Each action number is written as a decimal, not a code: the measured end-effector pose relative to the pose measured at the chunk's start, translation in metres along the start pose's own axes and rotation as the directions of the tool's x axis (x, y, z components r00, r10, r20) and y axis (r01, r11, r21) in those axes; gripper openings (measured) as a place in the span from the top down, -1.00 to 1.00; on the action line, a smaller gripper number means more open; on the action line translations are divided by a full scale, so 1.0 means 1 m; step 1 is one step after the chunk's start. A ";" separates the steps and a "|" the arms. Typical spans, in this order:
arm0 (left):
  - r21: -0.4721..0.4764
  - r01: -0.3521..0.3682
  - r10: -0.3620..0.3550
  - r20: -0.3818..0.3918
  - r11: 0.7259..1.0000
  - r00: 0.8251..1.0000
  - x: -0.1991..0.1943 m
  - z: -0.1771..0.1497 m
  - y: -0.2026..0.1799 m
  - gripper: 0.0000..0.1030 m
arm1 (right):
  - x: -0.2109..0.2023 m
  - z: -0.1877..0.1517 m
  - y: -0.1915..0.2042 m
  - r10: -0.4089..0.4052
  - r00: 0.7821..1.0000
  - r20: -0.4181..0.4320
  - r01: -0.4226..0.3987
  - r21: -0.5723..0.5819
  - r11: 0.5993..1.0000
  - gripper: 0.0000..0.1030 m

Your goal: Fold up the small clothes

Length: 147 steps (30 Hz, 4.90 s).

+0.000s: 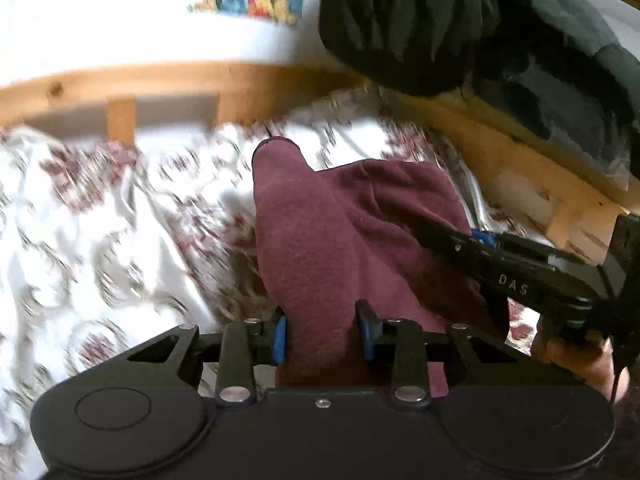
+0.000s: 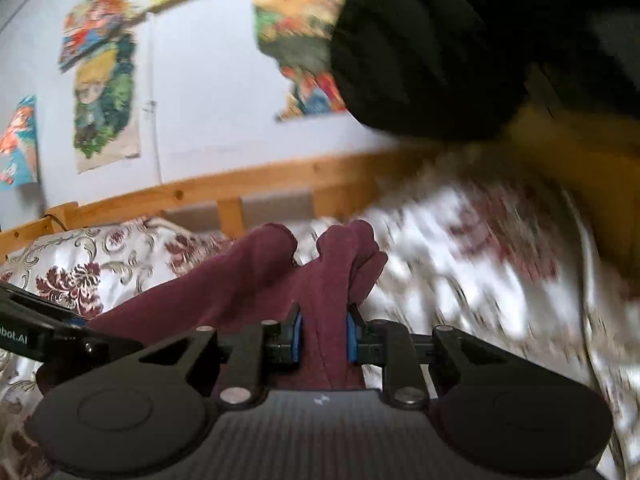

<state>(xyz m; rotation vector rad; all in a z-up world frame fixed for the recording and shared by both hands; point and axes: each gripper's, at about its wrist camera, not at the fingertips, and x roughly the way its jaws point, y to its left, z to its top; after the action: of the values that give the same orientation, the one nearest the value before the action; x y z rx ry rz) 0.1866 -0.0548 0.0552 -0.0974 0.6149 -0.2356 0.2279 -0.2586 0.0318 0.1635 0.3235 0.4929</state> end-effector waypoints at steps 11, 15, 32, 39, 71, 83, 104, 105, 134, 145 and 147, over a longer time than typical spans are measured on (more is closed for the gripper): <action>-0.136 -0.207 0.220 0.086 0.969 0.972 -0.028 -0.025 0.076 0.30 | 0.089 0.023 0.075 0.135 0.987 -0.084 -0.141 -0.072 0.987 0.54; -0.325 -0.213 0.219 -0.019 0.921 0.976 -0.018 -0.044 0.110 0.29 | 0.120 0.006 0.094 0.115 0.975 -0.191 -0.135 -0.096 0.986 0.54; -0.502 -0.164 0.146 -0.076 0.849 0.986 -0.031 -0.053 0.123 -0.65 | 0.051 -0.008 0.099 -0.094 0.980 -0.175 0.085 -0.061 0.995 -0.71; -0.395 -0.211 0.230 0.003 0.894 0.973 -0.073 -0.045 0.103 -0.98 | -0.017 -0.021 0.123 -0.117 0.986 -0.115 0.107 -0.092 0.990 -0.99; -0.127 -0.242 0.243 -0.009 0.962 0.970 -0.138 -0.110 0.050 -0.99 | -0.127 -0.042 0.162 -0.154 0.975 -0.159 0.160 0.024 0.987 -0.99; -0.099 -0.268 0.267 -0.023 0.958 0.963 -0.138 -0.114 0.049 -0.99 | -0.114 -0.049 0.148 -0.161 0.964 -0.212 0.183 0.085 0.979 -0.99; -0.100 -0.271 0.270 -0.025 0.958 0.963 -0.139 -0.114 0.050 -0.99 | -0.112 -0.050 0.147 -0.165 0.957 -0.238 0.188 0.076 0.979 -0.99; -0.100 -0.271 0.270 -0.025 0.957 0.962 -0.139 -0.114 0.050 -0.99 | -0.112 -0.050 0.147 -0.165 0.957 -0.240 0.188 0.076 0.979 -0.99; -0.103 -0.273 0.270 -0.040 0.956 0.962 -0.138 -0.115 0.052 -0.99 | -0.109 -0.052 0.146 -0.166 0.950 -0.263 0.193 0.082 0.978 -0.99; -0.102 -0.274 0.270 -0.056 0.956 0.961 -0.137 -0.116 0.052 -0.99 | -0.109 -0.052 0.145 -0.164 0.949 -0.268 0.192 0.084 0.978 -0.99; -0.101 -0.275 0.270 -0.059 0.956 0.961 -0.136 -0.116 0.052 -0.99 | -0.109 -0.052 0.144 -0.164 0.949 -0.269 0.192 0.083 0.978 -0.99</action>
<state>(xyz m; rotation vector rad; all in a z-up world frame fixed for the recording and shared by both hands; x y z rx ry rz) 0.0211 0.0267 0.0291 -0.1107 0.6785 0.0634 0.0567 -0.1823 0.0457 0.1736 0.6182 0.3169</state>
